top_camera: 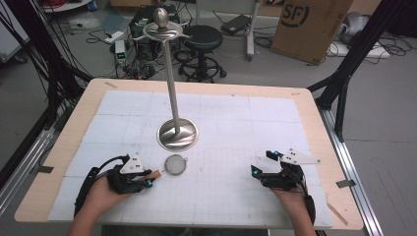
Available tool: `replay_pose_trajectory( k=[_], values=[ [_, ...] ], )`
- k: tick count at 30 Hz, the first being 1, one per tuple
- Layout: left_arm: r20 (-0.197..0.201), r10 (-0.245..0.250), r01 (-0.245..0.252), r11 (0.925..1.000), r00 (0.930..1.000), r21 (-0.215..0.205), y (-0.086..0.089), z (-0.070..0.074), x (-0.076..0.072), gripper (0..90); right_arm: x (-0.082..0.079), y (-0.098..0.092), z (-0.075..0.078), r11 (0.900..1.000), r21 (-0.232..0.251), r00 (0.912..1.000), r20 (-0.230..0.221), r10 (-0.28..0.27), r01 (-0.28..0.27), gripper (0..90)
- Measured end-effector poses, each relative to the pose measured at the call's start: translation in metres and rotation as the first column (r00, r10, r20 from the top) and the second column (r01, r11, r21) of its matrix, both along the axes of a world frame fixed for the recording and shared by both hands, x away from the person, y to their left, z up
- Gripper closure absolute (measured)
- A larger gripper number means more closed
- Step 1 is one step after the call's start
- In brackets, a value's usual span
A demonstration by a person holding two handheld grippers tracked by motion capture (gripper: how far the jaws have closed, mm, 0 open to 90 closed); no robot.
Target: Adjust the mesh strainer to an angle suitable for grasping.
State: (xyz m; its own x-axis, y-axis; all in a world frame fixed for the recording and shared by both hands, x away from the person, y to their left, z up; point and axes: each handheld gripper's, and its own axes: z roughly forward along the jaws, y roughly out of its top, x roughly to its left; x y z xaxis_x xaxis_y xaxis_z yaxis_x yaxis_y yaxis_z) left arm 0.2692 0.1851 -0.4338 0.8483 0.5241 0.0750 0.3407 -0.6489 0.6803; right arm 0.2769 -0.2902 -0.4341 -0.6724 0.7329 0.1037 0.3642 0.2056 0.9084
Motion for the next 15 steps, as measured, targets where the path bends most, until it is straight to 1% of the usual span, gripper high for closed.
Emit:
replay_pose_trajectory(
  k=[1, 2, 7, 8, 9, 10, 12, 13, 15],
  values=[
    [0.0, 0.0, 0.0, 1.0, 1.0, 0.0, 0.0, 0.0, 0.0, 67.4, 0.0, 0.0, 0.0, 1.0, 0.001, 1.0, -0.002, -0.001, 0.001, 14.7],
    [0.0, -0.013, 0.013, 0.9999, 0.9999, 0.001, -0.008, 0.0, 0.001, 67.4, 0.0, 0.0, 0.0, 1.0, 0.001, 1.0, 0.0, -0.001, 0.001, 14.7],
    [-0.001, -0.065, 0.065, 0.9976, 0.9979, 0.026, -0.033, 0.003, 0.004, 67.5, 0.0, 0.0, 0.001, 1.0, 0.013, 1.0, 0.005, -0.003, 0.003, 14.7],
    [-0.001, -0.065, 0.065, 0.9976, 0.9979, 0.026, -0.033, 0.003, 0.004, 67.5, 0.0, -0.001, 0.001, 1.0, 0.015, 1.0, 0.003, -0.005, 0.005, 14.7],
    [0.006, -0.074, 0.074, 0.9968, 0.9972, 0.029, -0.043, 0.002, 0.005, 67.6, 0.0, -0.001, 0.001, 1.0, 0.019, 1.0, 0.001, -0.008, 0.008, 14.7],
    [0.009, -0.083, 0.082, 0.996, 0.9965, 0.036, -0.047, 0.002, 0.006, 67.6, 0.0, -0.002, 0.001, 1.0, 0.023, 0.9999, 0.002, -0.01, 0.01, 14.7],
    [0.01, -0.095, 0.095, 0.9949, 0.9954, 0.035, -0.055, 0.002, 0.007, 67.6, 0.0, -0.002, 0.002, 1.0, 0.025, 1.0, 0.003, -0.009, 0.009, 14.7],
    [0.01, -0.095, 0.095, 0.9949, 0.9954, 0.035, -0.055, 0.002, 0.007, 67.6, 0.0, -0.002, 0.001, 1.0, 0.024, 1.0, 0.005, -0.008, 0.008, 14.7],
    [0.01, -0.103, 0.102, 0.9941, 0.9946, 0.037, -0.063, 0.002, 0.007, 67.6, 0.0, -0.002, 0.001, 1.0, 0.024, 1.0, 0.0, -0.008, 0.008, 14.7]
  ],
)
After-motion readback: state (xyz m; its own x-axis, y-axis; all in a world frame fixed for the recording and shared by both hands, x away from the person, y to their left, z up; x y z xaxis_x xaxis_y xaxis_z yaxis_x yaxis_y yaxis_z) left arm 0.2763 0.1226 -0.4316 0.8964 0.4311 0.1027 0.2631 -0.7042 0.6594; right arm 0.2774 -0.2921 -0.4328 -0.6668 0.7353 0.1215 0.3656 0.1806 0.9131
